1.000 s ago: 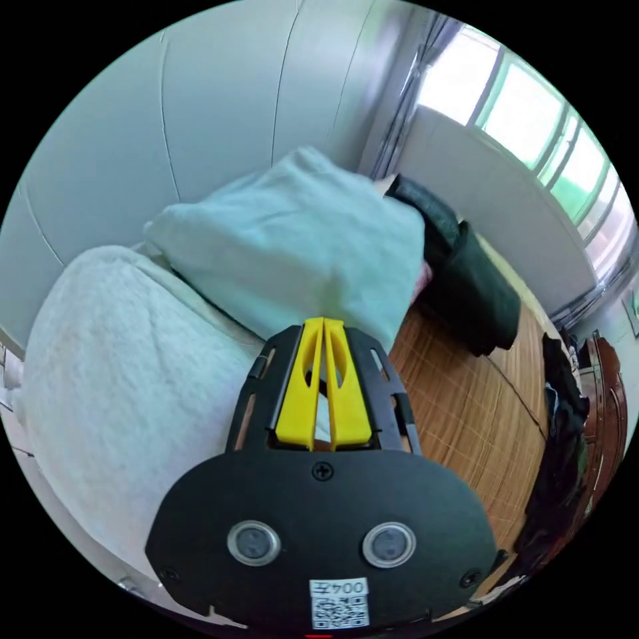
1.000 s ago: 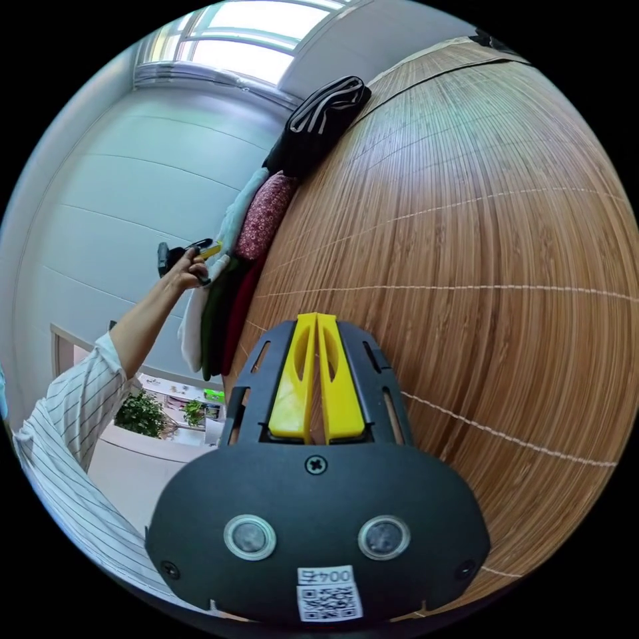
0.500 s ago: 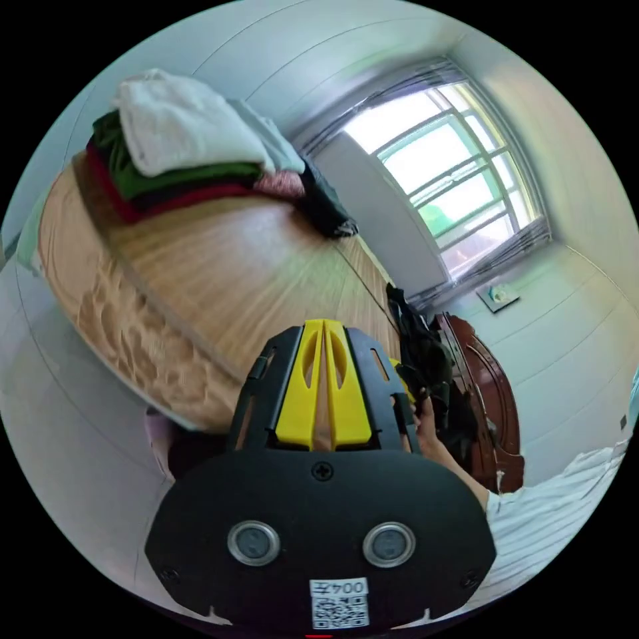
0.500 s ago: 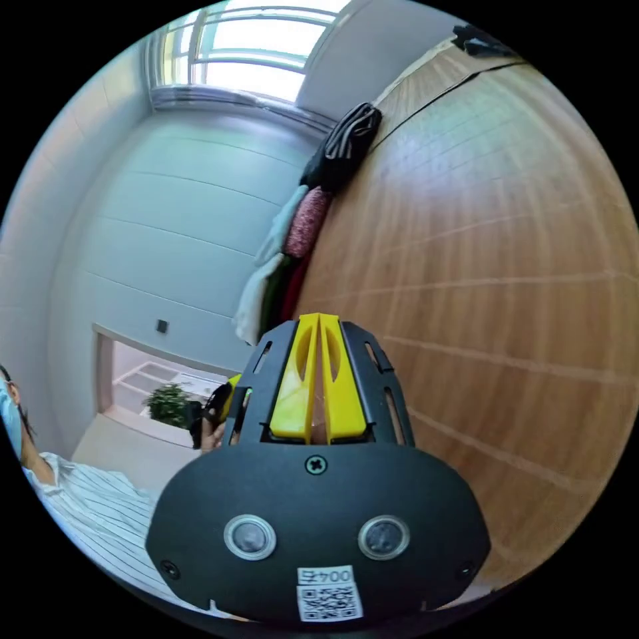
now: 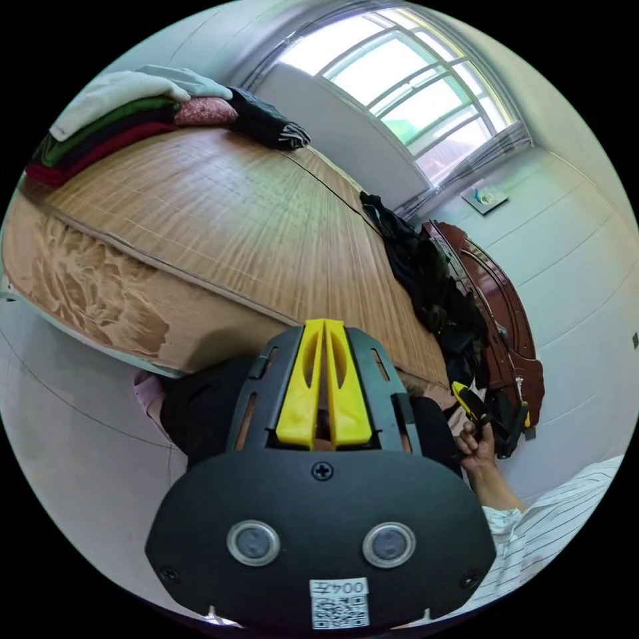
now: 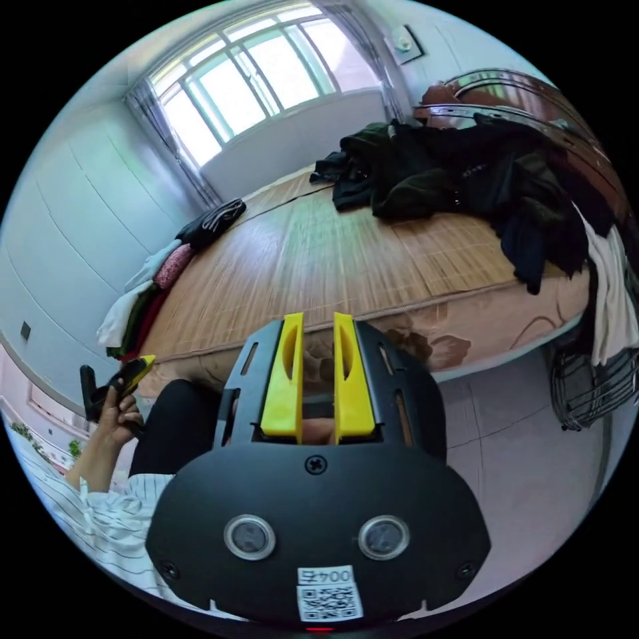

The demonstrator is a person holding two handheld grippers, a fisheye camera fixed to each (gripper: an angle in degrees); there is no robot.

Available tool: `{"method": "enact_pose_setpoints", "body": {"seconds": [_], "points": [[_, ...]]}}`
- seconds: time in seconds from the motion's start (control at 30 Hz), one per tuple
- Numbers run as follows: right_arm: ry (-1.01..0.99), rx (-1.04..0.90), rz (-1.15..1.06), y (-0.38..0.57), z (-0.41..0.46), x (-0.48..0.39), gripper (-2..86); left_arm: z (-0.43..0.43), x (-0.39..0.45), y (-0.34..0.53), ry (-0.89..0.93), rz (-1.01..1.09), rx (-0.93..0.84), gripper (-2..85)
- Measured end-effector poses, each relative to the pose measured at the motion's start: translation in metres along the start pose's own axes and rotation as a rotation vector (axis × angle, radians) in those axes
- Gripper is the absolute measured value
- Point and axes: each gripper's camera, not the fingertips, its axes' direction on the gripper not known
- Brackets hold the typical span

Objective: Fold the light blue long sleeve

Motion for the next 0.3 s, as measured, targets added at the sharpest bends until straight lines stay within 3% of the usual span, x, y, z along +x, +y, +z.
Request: {"method": "enact_pose_setpoints", "body": {"seconds": [0.1,0.3], "points": [[-0.14,0.05,0.088,0.018,-0.016,0.014,1.8,0.001,-0.016,0.015,0.039,0.002,0.024,0.4],[-0.162,0.044,0.107,0.019,-0.021,0.007,-0.6,0.004,-0.025,0.028,-0.076,0.109,-0.022,0.5]]}}
